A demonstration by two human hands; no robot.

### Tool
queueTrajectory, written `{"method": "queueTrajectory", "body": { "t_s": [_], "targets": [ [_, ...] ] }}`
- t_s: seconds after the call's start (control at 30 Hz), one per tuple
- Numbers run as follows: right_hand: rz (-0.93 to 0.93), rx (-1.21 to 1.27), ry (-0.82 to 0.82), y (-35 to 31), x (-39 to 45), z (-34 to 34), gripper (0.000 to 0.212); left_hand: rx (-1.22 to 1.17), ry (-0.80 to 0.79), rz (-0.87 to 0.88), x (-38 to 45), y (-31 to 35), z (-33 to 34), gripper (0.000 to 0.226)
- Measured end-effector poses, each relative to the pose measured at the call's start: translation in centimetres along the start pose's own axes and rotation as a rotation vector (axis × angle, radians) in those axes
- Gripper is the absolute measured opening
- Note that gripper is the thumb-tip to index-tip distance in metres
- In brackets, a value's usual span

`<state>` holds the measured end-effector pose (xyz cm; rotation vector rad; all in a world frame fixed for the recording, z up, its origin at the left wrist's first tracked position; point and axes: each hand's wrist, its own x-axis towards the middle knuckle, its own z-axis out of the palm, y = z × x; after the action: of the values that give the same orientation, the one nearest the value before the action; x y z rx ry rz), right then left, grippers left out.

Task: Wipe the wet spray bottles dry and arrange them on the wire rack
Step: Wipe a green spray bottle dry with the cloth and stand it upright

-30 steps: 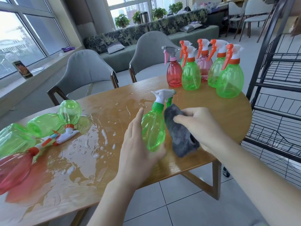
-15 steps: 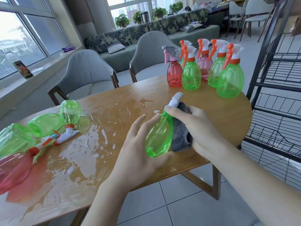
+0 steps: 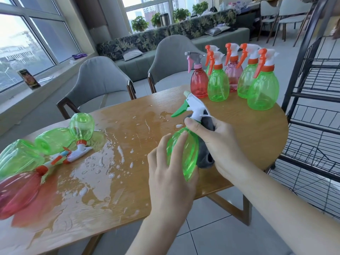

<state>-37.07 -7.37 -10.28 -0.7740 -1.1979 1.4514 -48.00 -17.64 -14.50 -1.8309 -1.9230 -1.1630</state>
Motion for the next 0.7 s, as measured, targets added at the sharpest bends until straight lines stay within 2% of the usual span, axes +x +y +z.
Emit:
{"method": "queueTrajectory", "body": {
  "t_s": [0.07, 0.2, 0.27, 0.33, 0.47, 0.57, 0.7],
  "targets": [
    [0.031, -0.007, -0.027, -0.4, 0.3, -0.5, 0.049, -0.087, -0.051, 0.004, 0.4, -0.7, -0.6, 0.096],
    [0.080, 0.032, -0.157, -0.9, 1.2, -1.4, 0.055, -0.503, -0.270, -0.119, 2.0, -1.8, -3.5, 0.075],
    [0.094, 0.053, -0.199, -0.8, 1.2, -1.3, 0.059, -0.688, -0.410, -0.208, 2.7, -2.2, -4.3, 0.075],
    [0.089, 0.067, -0.187, -0.6, 1.1, -1.0, 0.050, -0.742, -0.477, -0.233, 3.0, -2.5, -4.5, 0.077],
    [0.001, -0.014, -0.103, -0.4, 0.7, -0.3, 0.028, -0.649, -0.379, -0.196, 2.7, -2.3, -3.7, 0.081],
    [-0.104, -0.138, -0.014, -0.5, 0.1, 0.5, 0.048, -0.415, -0.226, -0.141, 2.1, -1.7, -2.6, 0.088],
    [-0.187, -0.246, 0.038, -0.3, 0.0, 0.8, 0.050, -0.257, -0.147, -0.131, 1.4, -1.1, -1.3, 0.101]
  ]
}}
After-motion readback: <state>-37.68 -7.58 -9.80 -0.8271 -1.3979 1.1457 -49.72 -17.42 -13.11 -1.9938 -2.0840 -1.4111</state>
